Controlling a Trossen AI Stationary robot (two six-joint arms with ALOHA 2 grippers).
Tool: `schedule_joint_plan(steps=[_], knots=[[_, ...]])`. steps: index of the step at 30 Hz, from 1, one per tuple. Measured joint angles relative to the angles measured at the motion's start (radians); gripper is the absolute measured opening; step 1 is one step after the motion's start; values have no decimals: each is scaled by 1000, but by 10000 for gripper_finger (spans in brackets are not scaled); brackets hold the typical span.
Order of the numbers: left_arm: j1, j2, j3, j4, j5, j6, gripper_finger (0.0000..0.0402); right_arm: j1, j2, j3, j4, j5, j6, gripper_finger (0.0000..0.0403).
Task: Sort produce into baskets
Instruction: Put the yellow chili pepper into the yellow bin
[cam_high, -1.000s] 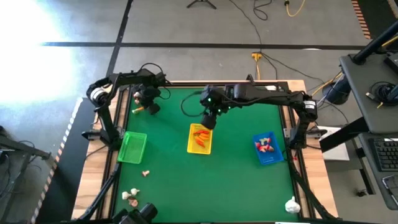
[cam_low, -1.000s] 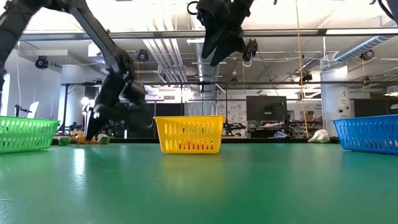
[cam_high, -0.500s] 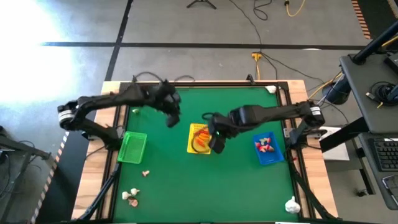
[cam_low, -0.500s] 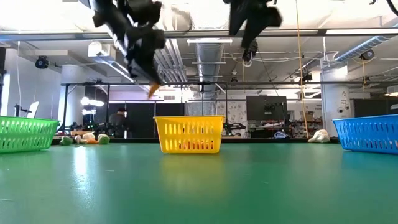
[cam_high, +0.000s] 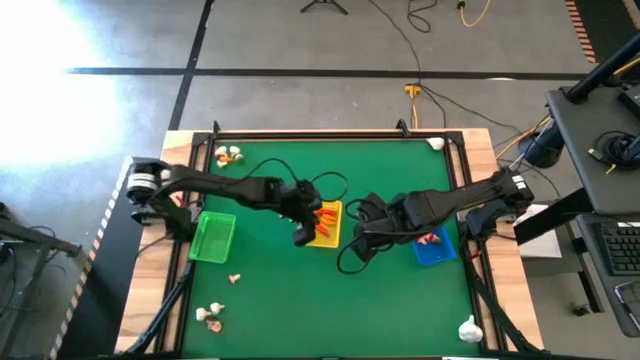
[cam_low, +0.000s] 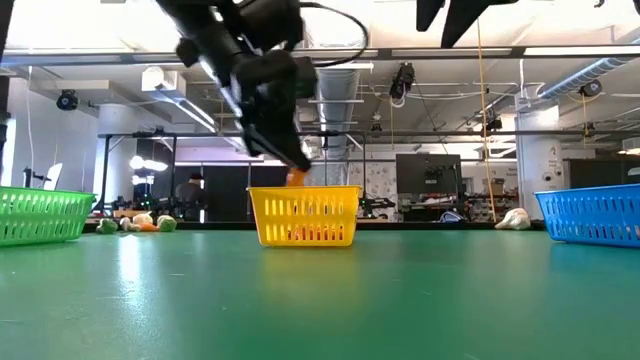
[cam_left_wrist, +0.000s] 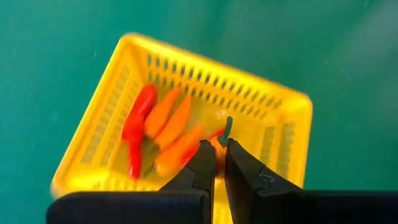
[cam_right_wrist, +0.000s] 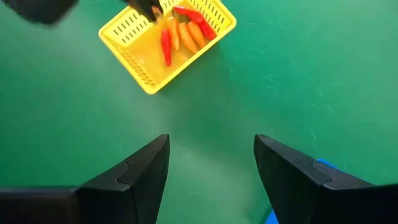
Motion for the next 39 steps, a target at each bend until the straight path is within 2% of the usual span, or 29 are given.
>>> schedule_joint_plan(steps=[5, 12, 16, 20, 23, 26, 28, 30, 32, 34, 37, 39], knots=[[-4, 81, 49, 8, 11, 54, 14, -9, 0, 0, 2, 2, 0, 226], [-8, 138, 48, -8, 39, 20, 67, -9, 0, 0, 7, 1, 20, 226], [-8, 110, 75, -28, 58, 27, 116, -9, 0, 0, 11, 0, 26, 226], [0, 43, 136, -166, 55, 80, 165, -9, 0, 0, 13, -2, 15, 226], [24, -32, 178, -301, -45, 157, 189, -9, -2, 9, 8, -2, 14, 226], [65, -132, 197, -402, -270, 296, 195, -9, -5, 18, 9, -2, 7, 226], [108, -187, 185, -444, -441, 357, 193, -9, -5, 20, 9, -1, -8, 226], [179, -242, 155, -479, -544, 389, 189, -9, -5, 20, 10, -1, -20, 226], [273, -292, 122, -508, -537, 373, 186, -9, -5, 20, 10, 2, -33, 226], [383, -325, 64, -506, -481, 295, 182, -9, -5, 20, 9, 19, -47, 226], [546, -341, -53, -417, -426, 93, 175, -9, -5, 20, 13, 53, -71, 226], [644, -343, -127, -330, -407, -102, 172, -14, -5, 20, 15, 72, -87, 226]])
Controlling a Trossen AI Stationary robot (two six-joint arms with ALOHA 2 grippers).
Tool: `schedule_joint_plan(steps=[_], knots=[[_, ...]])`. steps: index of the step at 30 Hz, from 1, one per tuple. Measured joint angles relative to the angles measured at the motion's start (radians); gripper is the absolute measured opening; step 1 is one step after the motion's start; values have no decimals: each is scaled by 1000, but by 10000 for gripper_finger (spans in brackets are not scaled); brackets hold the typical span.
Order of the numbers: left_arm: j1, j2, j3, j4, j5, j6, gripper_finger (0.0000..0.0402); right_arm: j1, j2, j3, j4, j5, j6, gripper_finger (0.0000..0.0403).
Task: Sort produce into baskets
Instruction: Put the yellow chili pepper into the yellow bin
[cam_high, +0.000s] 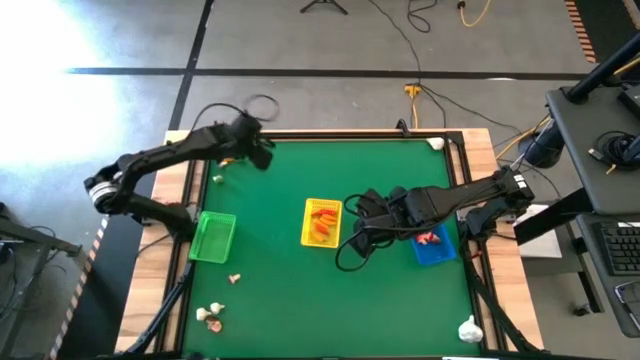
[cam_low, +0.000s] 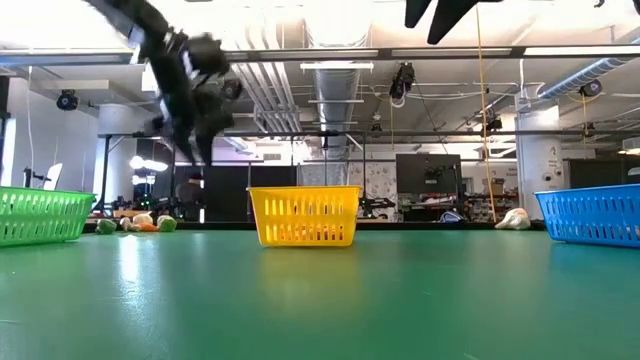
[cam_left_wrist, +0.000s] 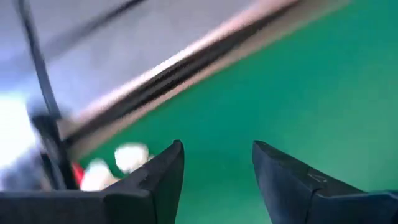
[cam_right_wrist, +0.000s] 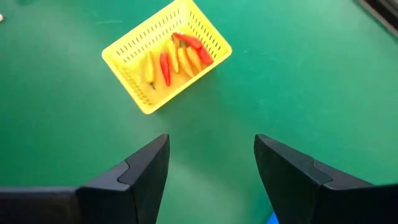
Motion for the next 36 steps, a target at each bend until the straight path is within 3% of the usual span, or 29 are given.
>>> schedule_joint_plan(steps=[5, 7, 14, 21, 25, 29, 33, 36], knots=[[176, 14, -157, 203, 182, -365, 164, -27, 0, 0, 2, 4, -17, 226], [208, 13, -202, 259, 172, -473, 162, -36, 0, 0, 2, 4, -19, 226], [235, 12, -269, 228, 28, -726, 161, -41, 0, 0, 2, -4, -19, 226], [235, 12, -312, 203, -1, -1065, 161, -41, 0, 0, 2, -4, -38, 226], [236, 12, -329, 93, -77, -1185, 161, -43, 0, 0, 3, -4, -42, 226], [240, 12, -333, 151, -72, -1200, 161, -67, 0, 0, 11, -4, -110, 226], [220, 12, -292, 181, -37, -1178, 161, -149, 0, 0, 71, -18, -314, 226], [218, 15, -256, 180, -58, -1225, 161, -254, 0, 0, 153, -111, -516, 226]])
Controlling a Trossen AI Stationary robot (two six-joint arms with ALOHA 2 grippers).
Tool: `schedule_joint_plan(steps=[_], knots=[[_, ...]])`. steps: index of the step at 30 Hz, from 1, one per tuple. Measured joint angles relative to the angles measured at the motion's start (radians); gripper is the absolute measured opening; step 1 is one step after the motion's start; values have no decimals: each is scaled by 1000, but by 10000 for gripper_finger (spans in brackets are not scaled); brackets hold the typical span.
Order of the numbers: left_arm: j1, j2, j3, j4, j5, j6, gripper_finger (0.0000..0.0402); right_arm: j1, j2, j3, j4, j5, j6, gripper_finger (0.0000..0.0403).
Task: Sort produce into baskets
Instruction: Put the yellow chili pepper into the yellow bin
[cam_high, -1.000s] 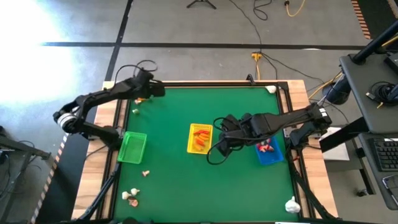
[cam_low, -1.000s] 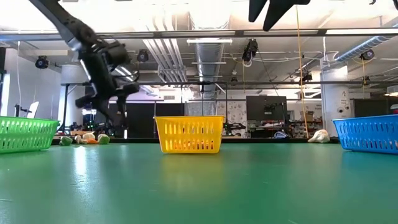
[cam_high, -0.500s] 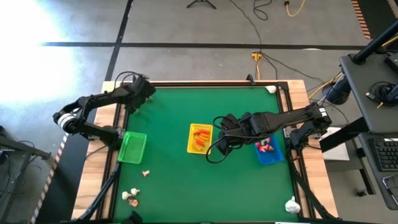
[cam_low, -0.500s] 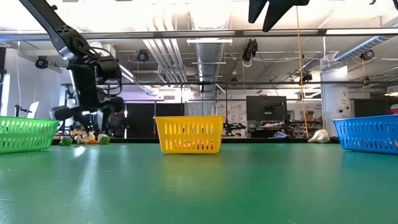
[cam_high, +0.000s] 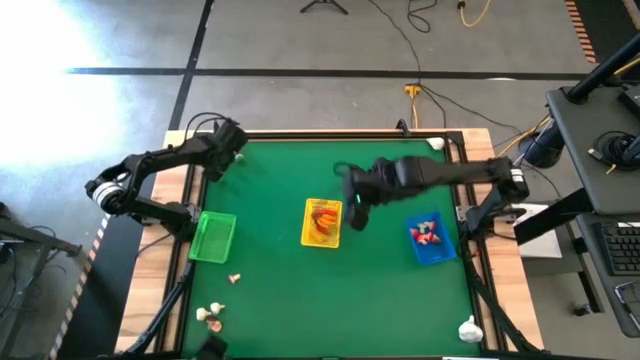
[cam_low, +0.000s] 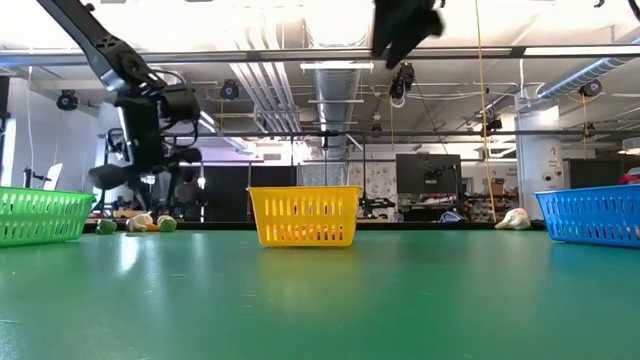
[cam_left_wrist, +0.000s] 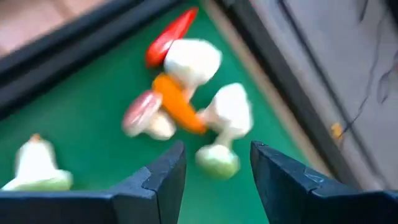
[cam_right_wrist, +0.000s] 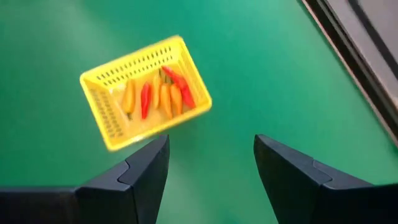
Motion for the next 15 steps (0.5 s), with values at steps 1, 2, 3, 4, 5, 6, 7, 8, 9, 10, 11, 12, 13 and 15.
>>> schedule_joint_plan(steps=[1, 2, 3, 4, 5, 6, 7, 8, 9, 10, 11, 12, 13, 15], knots=[[1, 5, 13, 1, -8, -24, 161, -36, 0, 0, 28, -30, -63, 226], [6, 11, 24, 2, -14, -50, 161, -71, 0, 0, 58, -60, -125, 226], [9, 20, 33, 1, -16, -75, 161, -103, 0, 0, 85, -92, -180, 226], [12, 31, 42, -2, -17, -95, 161, -133, 0, 0, 105, -125, -235, 226], [12, 45, 51, -6, -19, -110, 161, -161, 0, 0, 115, -157, -287, 226], [14, 62, 61, -20, -19, -133, 161, -184, 0, 0, 117, -188, -335, 226], [16, 80, 70, -47, -17, -162, 161, -206, 0, 0, 116, -212, -380, 226], [15, 99, 77, -84, -8, -199, 161, -226, 0, 0, 113, -228, -418, 226], [15, 120, 84, -122, -1, -237, 161, -244, 0, -1, 111, -235, -457, 226], [15, 141, 91, -151, 7, -272, 161, -259, 0, -1, 109, -236, -493, 226], [18, 156, 96, -174, 11, -297, 160, -273, 0, -1, 108, -237, -526, 226], [20, 167, 100, -186, 19, -311, 159, -285, 0, -1, 106, -240, -557, 226], [22, 175, 104, -184, 25, -314, 158, -297, 0, -1, 105, -250, -584, 226], [26, 184, 109, -177, 27, -320, 155, -315, 0, -1, 105, -285, -625, 226]])
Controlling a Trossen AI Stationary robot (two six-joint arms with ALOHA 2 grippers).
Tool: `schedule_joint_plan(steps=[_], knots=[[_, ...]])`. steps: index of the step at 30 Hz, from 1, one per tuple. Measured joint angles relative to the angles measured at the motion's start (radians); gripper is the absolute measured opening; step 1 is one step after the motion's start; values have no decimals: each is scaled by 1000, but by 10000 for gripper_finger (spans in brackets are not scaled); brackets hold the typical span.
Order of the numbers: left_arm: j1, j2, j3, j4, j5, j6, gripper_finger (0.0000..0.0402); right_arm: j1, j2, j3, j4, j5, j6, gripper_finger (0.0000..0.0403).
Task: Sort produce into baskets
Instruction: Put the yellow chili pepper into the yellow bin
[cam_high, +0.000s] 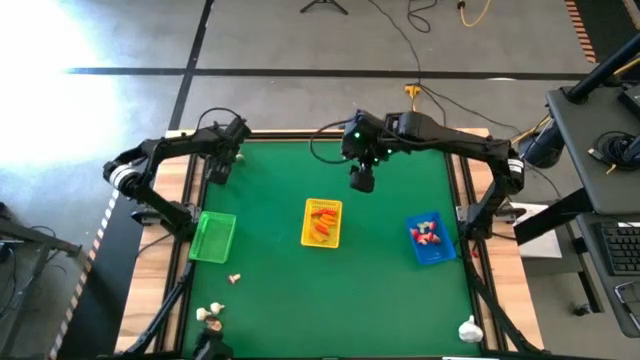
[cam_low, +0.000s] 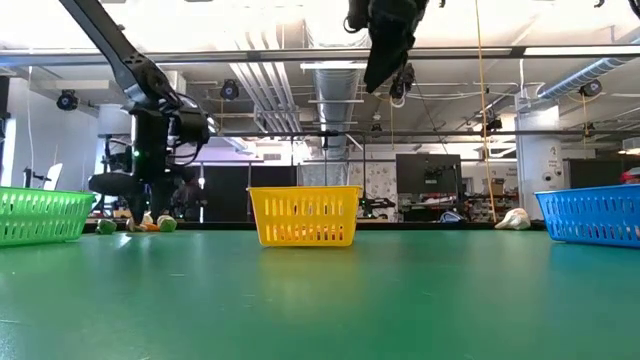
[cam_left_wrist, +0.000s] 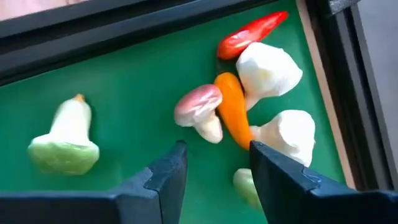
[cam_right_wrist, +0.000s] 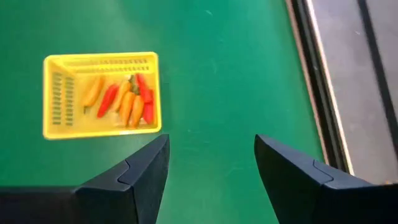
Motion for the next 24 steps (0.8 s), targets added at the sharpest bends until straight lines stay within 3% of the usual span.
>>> schedule_joint_plan(steps=[14, 24], knots=[[38, 7, 131, -80, -52, -36, 135, -143, 0, -51, 42, -182, -136, 226], [98, 120, 130, -78, 58, -51, 135, -155, 0, -105, 65, -212, -98, 226]])
